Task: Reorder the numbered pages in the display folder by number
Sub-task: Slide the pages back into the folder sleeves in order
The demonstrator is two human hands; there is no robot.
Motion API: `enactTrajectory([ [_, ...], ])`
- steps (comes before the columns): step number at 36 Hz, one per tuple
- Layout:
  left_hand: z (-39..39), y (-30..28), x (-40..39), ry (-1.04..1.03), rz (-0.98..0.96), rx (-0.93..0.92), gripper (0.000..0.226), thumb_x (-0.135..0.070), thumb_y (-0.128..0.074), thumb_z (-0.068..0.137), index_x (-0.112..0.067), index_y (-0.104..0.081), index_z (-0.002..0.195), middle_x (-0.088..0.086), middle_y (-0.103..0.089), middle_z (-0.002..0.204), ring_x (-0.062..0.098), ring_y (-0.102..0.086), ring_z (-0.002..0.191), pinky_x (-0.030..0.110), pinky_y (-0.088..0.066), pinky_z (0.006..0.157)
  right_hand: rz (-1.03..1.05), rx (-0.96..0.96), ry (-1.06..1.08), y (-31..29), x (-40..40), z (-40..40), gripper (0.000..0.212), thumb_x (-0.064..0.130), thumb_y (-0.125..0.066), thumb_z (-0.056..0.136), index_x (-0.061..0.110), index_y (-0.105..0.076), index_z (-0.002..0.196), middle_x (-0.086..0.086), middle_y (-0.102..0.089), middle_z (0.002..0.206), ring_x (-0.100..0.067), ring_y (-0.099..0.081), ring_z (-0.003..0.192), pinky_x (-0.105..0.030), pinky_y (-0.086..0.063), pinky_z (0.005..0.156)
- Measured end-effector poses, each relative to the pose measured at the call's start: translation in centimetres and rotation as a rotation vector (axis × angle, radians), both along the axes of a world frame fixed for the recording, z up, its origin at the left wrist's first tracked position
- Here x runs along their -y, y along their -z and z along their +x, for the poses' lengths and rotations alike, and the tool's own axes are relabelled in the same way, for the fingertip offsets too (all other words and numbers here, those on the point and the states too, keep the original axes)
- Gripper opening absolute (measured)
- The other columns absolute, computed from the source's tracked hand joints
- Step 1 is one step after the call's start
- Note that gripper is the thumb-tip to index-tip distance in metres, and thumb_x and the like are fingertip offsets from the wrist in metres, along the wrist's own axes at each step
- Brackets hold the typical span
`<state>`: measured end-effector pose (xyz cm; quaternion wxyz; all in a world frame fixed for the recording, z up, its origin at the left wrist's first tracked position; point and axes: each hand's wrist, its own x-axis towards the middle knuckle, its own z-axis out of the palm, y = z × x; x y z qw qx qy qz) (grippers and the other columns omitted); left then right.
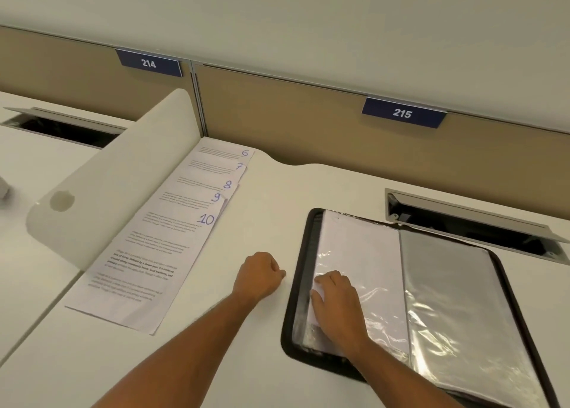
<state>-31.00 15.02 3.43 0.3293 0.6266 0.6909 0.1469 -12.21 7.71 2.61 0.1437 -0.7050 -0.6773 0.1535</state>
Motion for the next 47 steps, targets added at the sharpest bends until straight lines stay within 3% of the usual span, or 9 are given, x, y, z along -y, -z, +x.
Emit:
enactTrajectory([
  [5, -4.5, -0.3, -4.1, -0.011, 0.059, -0.060, 0.015, -0.030, -0.068, 0.091, -0.020, -0.067, 0.102, -0.005, -0.068, 0.100, 0.016, -0.065, 0.095, 0.030, -0.053, 0.087, -0.011, -0.037, -0.008, -1.4, -5.5, -2.4, 0.032, 0.033, -0.054, 0.104, 0.021, -0.060, 0.133, 0.005, -0.059, 0.133, -0.015, -0.054, 0.121, -0.030, -0.044, 0.106],
  [9, -7.4, -0.4, -7.8, -0.053, 0.096, -0.091, 0.015, -0.028, -0.066, 0.092, -0.021, -0.067, 0.105, -0.004, -0.069, 0.102, 0.018, -0.065, 0.097, 0.032, -0.053, 0.088, -0.030, -0.050, -0.043, -2.0, -9.9, -4.4, 0.038, 0.031, -0.054, 0.104, 0.017, -0.057, 0.140, 0.001, -0.056, 0.139, -0.021, -0.051, 0.127, -0.036, -0.042, 0.108],
  [18, -11.3, -1.6, -17.0, -0.077, 0.236, -0.105, 0.015, -0.024, -0.064, 0.092, -0.016, -0.068, 0.104, 0.001, -0.070, 0.105, 0.022, -0.063, 0.099, 0.032, -0.051, 0.086, -0.043, -0.047, -0.106, -3.2, -19.3, -9.5, 0.043, 0.031, -0.051, 0.106, 0.014, -0.051, 0.145, -0.004, -0.055, 0.142, -0.024, -0.050, 0.130, -0.035, -0.040, 0.110],
  [21, -12.7, -1.8, -20.6, -0.057, 0.276, -0.132, 0.020, -0.024, -0.064, 0.094, -0.014, -0.067, 0.112, 0.004, -0.069, 0.113, 0.023, -0.063, 0.103, 0.033, -0.049, 0.089, -0.059, -0.047, -0.102, -3.6, -22.6, -11.0, 0.043, 0.029, -0.050, 0.106, 0.013, -0.049, 0.146, -0.005, -0.054, 0.144, -0.024, -0.050, 0.131, -0.034, -0.039, 0.109],
  [28, -15.0, -2.0, -28.0, 0.008, 0.304, -0.219, 0.043, -0.025, -0.060, 0.100, -0.014, -0.052, 0.141, 0.004, -0.054, 0.143, 0.024, -0.050, 0.132, 0.038, -0.040, 0.108, -0.063, -0.048, -0.081, -3.8, -29.8, -13.7, 0.042, 0.029, -0.052, 0.105, 0.010, -0.051, 0.142, -0.008, -0.056, 0.141, -0.027, -0.052, 0.130, -0.035, -0.041, 0.105],
  [43, -18.6, 0.4, -39.7, 0.037, 0.279, -0.344, 0.049, -0.024, -0.059, 0.101, -0.013, -0.046, 0.146, 0.007, -0.048, 0.150, 0.028, -0.046, 0.135, 0.043, -0.039, 0.111, -0.095, -0.125, -0.049, -1.7, -42.7, -15.1, 0.056, 0.026, -0.060, 0.101, 0.011, -0.041, 0.152, -0.007, -0.047, 0.154, -0.026, -0.045, 0.141, -0.033, -0.037, 0.110],
  [47, -19.1, 1.0, -41.8, 0.077, 0.286, -0.400, 0.048, -0.022, -0.058, 0.101, -0.013, -0.046, 0.147, 0.006, -0.046, 0.150, 0.028, -0.045, 0.135, 0.044, -0.039, 0.111, -0.107, -0.150, -0.017, -0.9, -45.0, -15.3, 0.049, 0.022, -0.064, 0.099, 0.007, -0.049, 0.142, -0.009, -0.054, 0.145, -0.028, -0.052, 0.132, -0.033, -0.042, 0.101],
])
